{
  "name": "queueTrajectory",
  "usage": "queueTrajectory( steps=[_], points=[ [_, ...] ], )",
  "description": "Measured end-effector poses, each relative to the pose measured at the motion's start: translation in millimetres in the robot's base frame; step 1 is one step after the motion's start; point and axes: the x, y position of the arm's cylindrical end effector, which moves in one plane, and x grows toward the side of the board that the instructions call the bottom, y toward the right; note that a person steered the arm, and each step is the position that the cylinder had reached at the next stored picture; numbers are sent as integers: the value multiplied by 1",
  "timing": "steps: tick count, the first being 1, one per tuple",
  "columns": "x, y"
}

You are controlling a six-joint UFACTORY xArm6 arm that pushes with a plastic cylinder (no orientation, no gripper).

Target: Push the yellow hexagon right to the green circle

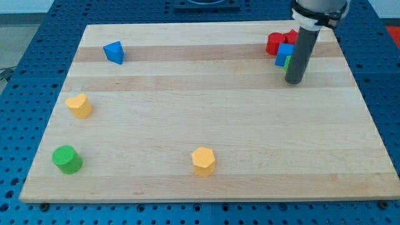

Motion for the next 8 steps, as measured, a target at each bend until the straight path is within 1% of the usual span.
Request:
queueTrajectory(
  steps=[1, 2, 4, 5, 7, 8],
  points=[
    [4, -11],
    [47, -92],
    [47, -95],
    [118, -110],
    [125, -111],
    [166, -146]
  ],
)
